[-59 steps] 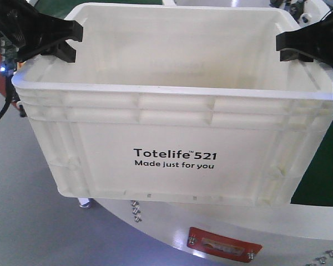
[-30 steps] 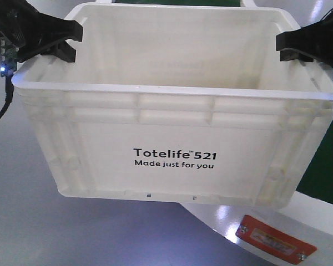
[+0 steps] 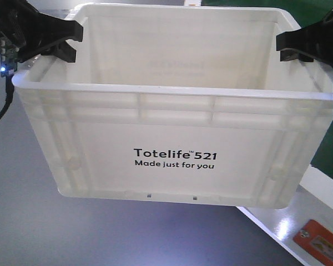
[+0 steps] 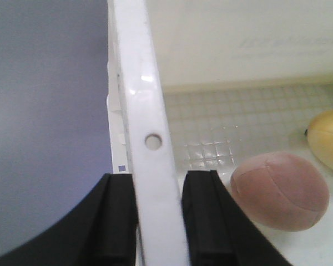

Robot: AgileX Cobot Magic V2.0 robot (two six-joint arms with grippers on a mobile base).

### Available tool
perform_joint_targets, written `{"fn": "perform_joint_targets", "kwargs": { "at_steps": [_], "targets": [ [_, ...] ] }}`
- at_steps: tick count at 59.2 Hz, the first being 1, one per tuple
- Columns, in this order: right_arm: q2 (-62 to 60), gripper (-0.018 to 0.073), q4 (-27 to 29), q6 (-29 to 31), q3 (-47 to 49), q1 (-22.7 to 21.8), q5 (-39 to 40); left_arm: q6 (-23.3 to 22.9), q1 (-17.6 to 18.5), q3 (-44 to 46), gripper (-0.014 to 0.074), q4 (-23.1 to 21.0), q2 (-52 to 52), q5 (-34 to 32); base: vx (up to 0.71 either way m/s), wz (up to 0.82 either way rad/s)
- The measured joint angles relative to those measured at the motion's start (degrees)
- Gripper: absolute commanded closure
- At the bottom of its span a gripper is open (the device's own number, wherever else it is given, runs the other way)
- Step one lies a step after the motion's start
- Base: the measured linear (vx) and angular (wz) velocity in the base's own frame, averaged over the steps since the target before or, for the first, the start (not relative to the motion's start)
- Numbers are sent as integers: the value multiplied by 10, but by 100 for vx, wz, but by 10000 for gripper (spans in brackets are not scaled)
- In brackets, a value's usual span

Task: Place moving items into box and shelve
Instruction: 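Hold the crate raised while the base drives away from the table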

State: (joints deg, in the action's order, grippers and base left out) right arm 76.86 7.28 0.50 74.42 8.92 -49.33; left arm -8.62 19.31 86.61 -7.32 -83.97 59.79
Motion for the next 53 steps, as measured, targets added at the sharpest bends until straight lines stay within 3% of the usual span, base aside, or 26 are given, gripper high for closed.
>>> {"fn": "perform_joint_targets", "kwargs": {
  "at_steps": [53],
  "targets": [
    [0,565,1,0,0,0,0,0,0,0,602,0,0,0,-11,69]
  ]
}}
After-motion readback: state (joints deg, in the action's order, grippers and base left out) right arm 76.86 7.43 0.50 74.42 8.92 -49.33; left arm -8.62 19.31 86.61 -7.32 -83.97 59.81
